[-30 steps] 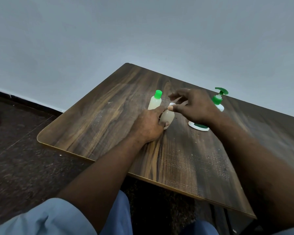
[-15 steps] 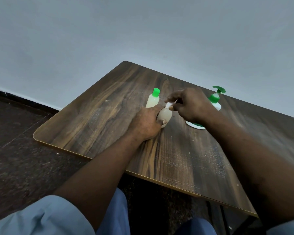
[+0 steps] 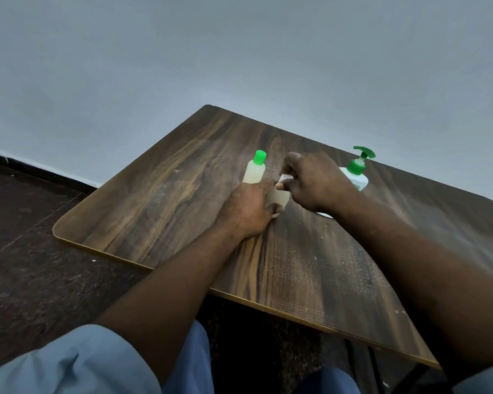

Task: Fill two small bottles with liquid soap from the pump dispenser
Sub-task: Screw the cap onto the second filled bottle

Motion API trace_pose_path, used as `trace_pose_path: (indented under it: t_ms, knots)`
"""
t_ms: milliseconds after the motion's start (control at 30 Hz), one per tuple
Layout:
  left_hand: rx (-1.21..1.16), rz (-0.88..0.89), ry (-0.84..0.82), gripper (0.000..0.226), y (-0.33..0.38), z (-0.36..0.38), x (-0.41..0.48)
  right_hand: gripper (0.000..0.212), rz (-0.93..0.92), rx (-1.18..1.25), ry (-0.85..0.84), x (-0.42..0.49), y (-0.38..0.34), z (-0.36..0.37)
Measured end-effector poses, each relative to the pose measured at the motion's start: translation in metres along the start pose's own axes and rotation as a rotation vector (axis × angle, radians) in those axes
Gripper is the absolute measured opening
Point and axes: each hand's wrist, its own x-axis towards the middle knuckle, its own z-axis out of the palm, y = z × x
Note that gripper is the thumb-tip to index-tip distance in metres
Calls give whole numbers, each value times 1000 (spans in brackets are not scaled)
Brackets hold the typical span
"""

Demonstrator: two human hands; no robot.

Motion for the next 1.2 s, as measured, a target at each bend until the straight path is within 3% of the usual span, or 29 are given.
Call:
trace_pose_path:
  t_ms: [367,500,633,833,1033,1200]
  knots:
    - [12,-5,-1,40,-1,2,2,25,117,6,98,-4,-11,9]
    - [-8,-3,-6,39,-2,2,1,32,159,195,141,-12,-5,18]
    - [13,7,-2,34,-3,1,1,48,240,369,75,-32,4,48]
    - [120,-26,-43,21,-4,7,4,30,356,516,132,-34,10,82]
    - [9,-99,34,33,-11,10,8,37,390,512,132,-8,22,86]
    - [50,-92,46,35,-14,13,9,46,417,526,72,17,31,86]
